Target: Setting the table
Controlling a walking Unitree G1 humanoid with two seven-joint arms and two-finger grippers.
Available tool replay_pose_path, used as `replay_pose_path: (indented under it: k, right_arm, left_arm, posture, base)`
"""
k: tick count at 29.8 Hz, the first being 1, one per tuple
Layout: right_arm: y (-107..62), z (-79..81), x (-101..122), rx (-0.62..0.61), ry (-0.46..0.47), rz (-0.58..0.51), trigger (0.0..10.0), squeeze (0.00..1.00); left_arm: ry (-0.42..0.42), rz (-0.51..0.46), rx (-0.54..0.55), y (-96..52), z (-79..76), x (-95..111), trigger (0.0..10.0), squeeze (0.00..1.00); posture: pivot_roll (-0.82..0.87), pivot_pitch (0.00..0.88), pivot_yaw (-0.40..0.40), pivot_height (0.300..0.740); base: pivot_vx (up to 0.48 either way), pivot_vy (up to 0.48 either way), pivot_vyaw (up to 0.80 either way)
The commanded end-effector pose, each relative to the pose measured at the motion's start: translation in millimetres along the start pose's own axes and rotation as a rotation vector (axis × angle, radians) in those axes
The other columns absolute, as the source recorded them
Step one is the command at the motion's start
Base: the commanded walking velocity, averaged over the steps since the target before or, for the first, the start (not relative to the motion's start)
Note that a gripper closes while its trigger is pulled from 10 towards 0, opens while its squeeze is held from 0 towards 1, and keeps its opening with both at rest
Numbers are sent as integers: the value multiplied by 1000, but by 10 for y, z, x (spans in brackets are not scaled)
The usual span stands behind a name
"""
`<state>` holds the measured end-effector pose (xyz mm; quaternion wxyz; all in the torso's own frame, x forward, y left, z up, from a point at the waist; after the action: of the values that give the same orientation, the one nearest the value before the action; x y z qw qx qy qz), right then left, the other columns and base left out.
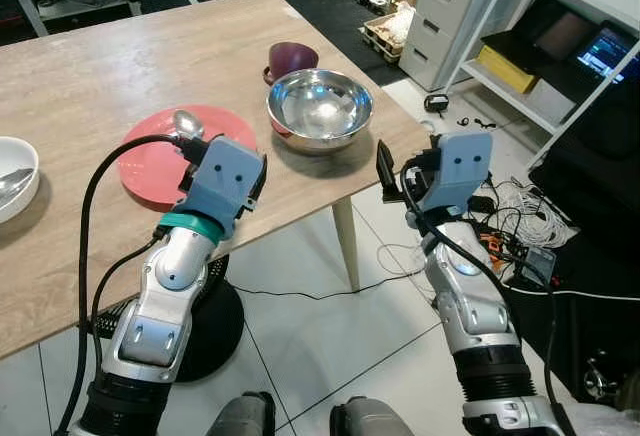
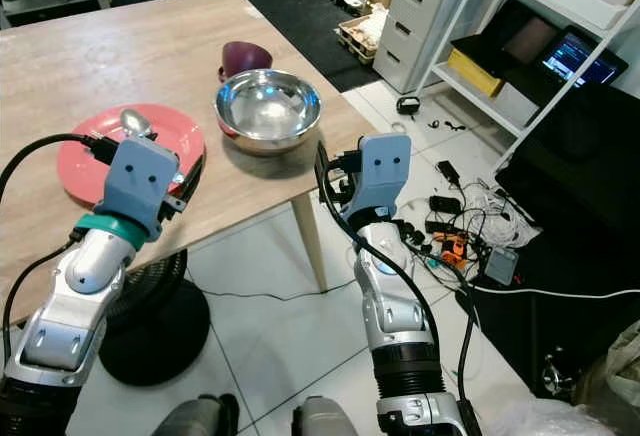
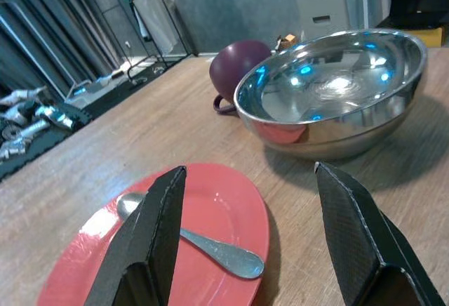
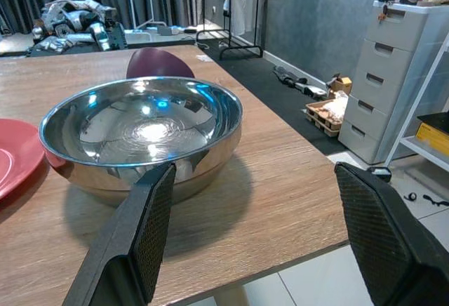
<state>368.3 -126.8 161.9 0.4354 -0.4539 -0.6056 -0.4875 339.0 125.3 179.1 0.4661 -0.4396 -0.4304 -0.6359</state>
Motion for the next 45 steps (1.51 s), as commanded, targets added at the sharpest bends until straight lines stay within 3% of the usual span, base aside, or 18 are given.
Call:
replay_pose_path:
  k: [1, 16, 45]
  right_arm:
    - [-13, 10, -56, -1, -3, 18, 10000, 0]
    - [-7, 11, -47, 3, -4, 14, 10000, 0]
    - [-13, 8, -47, 5, -7, 14, 10000, 0]
  left_arm:
    - [-14, 39, 17, 3, 25, -92, 10000, 0]
    - [-20, 35, 35, 26, 56, -82, 10000, 0]
    - [-65, 49, 56, 28, 105, -98, 10000, 0]
  posture:
    - [-57, 6, 19, 740]
    - [-57, 0, 17, 740]
    - [-62, 5, 19, 740]
  base:
    - [0, 0, 0]
    - [0, -363, 0]
    - [0, 0, 0]
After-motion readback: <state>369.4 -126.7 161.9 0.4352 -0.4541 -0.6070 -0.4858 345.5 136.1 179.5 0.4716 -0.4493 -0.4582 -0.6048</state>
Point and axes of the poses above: a point about 5 cm out from each wrist's last joint towards the gripper, its own y axis pointing out of the wrist towards the gripper, its own x axis along the axis of the wrist's last joint, z = x × y, the point moved 5 cm from there along y, pointing out of the wrist towards the gripper, and after that the axes turned 9 degrees about -y, right-handed, at the moved point
